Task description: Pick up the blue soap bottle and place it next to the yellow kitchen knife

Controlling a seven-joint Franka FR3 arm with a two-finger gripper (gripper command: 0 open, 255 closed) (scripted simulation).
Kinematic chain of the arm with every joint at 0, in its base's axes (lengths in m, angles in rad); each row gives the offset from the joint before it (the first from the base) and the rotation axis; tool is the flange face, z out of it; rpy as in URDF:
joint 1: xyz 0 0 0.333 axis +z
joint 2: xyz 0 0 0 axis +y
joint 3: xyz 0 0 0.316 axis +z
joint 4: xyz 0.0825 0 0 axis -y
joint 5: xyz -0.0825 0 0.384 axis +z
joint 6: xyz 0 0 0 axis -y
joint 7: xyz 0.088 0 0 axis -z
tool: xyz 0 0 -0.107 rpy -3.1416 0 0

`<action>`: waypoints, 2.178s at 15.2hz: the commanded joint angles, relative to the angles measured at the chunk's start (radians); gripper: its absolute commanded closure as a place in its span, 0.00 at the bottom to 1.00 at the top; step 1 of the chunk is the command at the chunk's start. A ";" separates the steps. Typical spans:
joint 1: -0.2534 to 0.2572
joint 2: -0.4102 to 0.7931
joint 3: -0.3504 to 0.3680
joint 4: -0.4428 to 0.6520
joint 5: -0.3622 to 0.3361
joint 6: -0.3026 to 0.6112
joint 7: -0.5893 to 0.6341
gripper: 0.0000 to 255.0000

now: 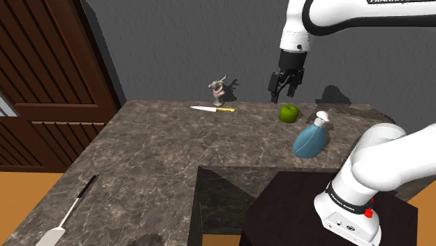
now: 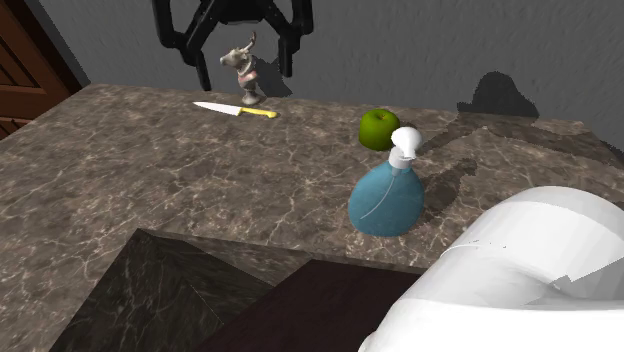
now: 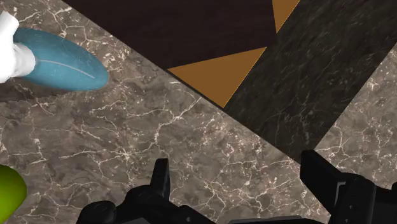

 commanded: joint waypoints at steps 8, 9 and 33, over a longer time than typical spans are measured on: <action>-0.058 -0.174 -0.130 -0.165 -0.128 0.013 -0.173 0.00; -0.069 -0.195 -0.152 -0.184 -0.150 0.015 -0.200 0.00; -0.204 -0.319 -0.412 -0.396 -0.411 0.156 -0.455 0.00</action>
